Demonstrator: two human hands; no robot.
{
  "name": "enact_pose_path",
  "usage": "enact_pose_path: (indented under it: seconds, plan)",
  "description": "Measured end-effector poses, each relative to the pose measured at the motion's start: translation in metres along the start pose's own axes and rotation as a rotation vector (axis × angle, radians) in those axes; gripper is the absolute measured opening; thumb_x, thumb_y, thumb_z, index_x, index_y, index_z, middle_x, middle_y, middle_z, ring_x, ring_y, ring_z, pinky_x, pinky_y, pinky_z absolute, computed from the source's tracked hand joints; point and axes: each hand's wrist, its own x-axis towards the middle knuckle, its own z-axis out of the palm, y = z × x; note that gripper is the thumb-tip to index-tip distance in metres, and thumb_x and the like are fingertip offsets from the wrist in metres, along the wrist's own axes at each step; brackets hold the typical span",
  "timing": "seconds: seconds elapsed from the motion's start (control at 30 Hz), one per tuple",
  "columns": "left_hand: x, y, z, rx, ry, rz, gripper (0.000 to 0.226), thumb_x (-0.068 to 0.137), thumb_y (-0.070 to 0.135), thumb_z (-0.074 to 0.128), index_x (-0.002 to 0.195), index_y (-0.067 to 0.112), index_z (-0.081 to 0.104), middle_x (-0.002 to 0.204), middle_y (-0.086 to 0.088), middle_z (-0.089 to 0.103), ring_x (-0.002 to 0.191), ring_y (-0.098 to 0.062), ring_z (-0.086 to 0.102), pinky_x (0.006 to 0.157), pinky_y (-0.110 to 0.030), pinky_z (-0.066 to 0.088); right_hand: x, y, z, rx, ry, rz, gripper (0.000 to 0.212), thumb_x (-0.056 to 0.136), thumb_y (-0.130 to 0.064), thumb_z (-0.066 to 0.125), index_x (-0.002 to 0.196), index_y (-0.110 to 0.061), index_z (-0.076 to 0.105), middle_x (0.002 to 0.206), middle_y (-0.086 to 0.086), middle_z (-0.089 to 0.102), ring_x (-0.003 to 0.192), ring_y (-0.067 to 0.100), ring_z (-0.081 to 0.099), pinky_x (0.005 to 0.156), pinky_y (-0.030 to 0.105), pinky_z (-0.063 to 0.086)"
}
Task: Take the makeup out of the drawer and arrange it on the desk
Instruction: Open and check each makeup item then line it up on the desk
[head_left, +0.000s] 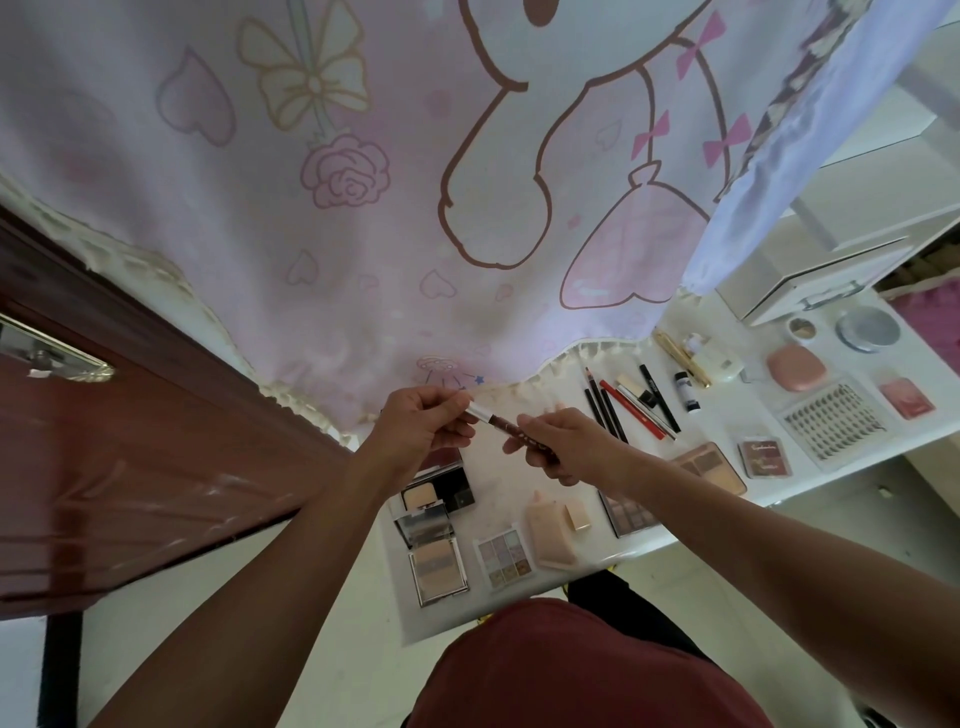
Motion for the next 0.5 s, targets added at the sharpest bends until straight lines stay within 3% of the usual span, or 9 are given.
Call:
enact_pose_path:
  seconds: [0.17, 0.27, 0.37, 0.5]
  plan:
    - [0.0024, 0.0004, 0.0014, -0.003, -0.002, -0.007, 0.013, 0.093, 0.006, 0.058, 0.095, 0.0, 0.069, 0.081, -0.013, 0.071, 0.065, -0.018, 0.066, 0.062, -0.027, 0.057, -0.0008, 0.0016, -0.0007, -0.026, 0.043, -0.045, 0.015, 0.092, -0.021, 0.068, 0.093, -0.012, 0.055, 0.059, -0.007, 0.053, 0.046, 0.008, 0.038, 0.043, 0.02, 0.027]
    - [0.0039, 0.001, 0.0025, 0.003, -0.007, -0.012, 0.013, 0.093, 0.006, 0.058, 0.095, 0.0, 0.069, 0.081, -0.013, 0.071, 0.065, -0.018, 0.067, 0.062, -0.027, 0.057, -0.0016, 0.0, -0.0019, -0.002, 0.04, -0.028, 0.015, 0.096, -0.028, 0.061, 0.099, -0.014, 0.061, 0.063, -0.003, 0.053, 0.046, 0.007, 0.036, 0.043, 0.02, 0.026]
    - [0.0051, 0.0012, 0.0034, 0.006, -0.006, -0.017, 0.013, 0.093, 0.006, 0.058, 0.095, 0.0, 0.069, 0.081, -0.013, 0.071, 0.065, -0.018, 0.067, 0.062, -0.027, 0.057, -0.001, -0.0007, -0.0039, 0.015, 0.024, -0.004, 0.034, 0.103, -0.033, 0.046, 0.1, -0.008, 0.069, 0.063, -0.002, 0.051, 0.046, 0.007, 0.036, 0.044, 0.02, 0.025]
    - [0.0067, 0.0014, 0.0044, 0.004, -0.006, -0.027, 0.014, 0.093, 0.006, 0.058, 0.096, -0.001, 0.069, 0.081, -0.013, 0.07, 0.065, -0.018, 0.066, 0.061, -0.026, 0.057, 0.0001, 0.0016, -0.0048, -0.031, 0.043, -0.029, 0.014, 0.097, -0.024, 0.06, 0.095, -0.011, 0.062, 0.066, -0.001, 0.055, 0.048, 0.008, 0.039, 0.045, 0.02, 0.029]
